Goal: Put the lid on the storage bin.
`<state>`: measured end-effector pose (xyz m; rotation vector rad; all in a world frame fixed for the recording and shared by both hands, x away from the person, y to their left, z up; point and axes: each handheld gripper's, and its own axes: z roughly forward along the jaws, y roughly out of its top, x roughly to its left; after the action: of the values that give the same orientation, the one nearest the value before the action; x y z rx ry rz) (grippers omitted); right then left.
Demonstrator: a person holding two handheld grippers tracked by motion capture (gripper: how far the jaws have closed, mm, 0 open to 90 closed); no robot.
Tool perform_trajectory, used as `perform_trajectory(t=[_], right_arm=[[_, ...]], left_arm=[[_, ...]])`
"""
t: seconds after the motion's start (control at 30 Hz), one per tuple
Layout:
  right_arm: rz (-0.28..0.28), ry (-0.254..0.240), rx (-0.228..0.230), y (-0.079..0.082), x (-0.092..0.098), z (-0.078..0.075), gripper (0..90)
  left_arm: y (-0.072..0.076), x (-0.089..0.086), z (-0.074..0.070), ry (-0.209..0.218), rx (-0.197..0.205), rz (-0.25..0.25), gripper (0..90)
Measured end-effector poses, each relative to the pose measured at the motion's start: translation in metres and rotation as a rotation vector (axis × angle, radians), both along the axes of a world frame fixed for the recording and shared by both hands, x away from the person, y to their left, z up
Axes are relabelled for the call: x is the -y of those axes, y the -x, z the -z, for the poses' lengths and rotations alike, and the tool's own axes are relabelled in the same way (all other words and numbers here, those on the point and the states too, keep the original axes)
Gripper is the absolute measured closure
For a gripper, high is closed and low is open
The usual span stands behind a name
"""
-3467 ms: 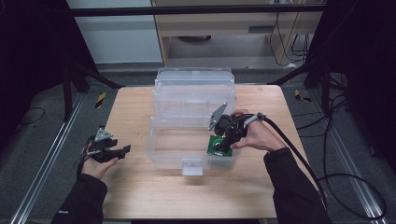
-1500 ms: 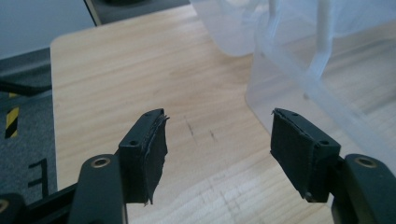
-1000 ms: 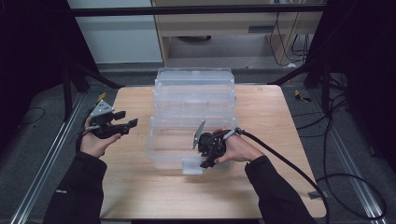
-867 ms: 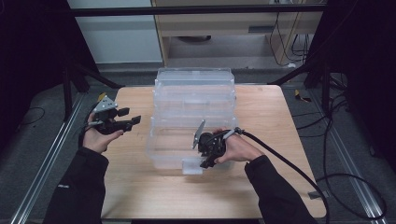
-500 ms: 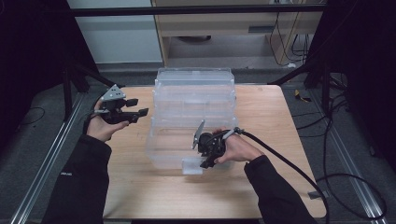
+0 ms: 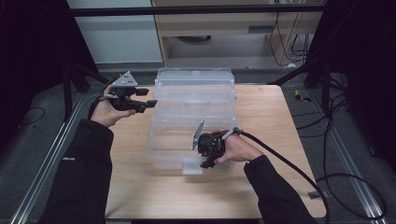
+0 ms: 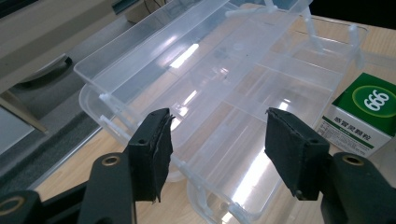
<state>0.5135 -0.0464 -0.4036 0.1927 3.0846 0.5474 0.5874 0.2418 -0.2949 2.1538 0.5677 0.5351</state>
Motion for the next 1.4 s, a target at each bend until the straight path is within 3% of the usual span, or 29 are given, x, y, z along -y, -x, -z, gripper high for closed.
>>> perform_trajectory(t=[0.57, 0.97, 1.17, 1.3, 1.4], right_arm=[[-0.010, -0.010, 0.011, 0.000, 0.001, 0.000, 58.0], [-0.009, -0.009, 0.010, 0.000, 0.001, 0.000, 58.0], [-0.012, -0.011, 0.010, 0.000, 0.001, 0.000, 58.0], [-0.013, -0.010, 0.009, 0.000, 0.001, 0.000, 58.1], [-0.010, -0.010, 0.009, 0.000, 0.001, 0.000, 58.1]], left_arm=[[-0.032, 0.037, -0.008, -0.192, 0.026, 0.134, 43.4], [-0.045, 0.047, -0.006, -0.249, 0.027, 0.182, 44.5], [-0.050, 0.050, -0.006, -0.301, 0.021, 0.189, 44.8], [-0.053, 0.053, -0.004, -0.296, 0.030, 0.215, 45.1], [-0.055, 0.055, -0.001, -0.327, 0.023, 0.218, 45.6]])
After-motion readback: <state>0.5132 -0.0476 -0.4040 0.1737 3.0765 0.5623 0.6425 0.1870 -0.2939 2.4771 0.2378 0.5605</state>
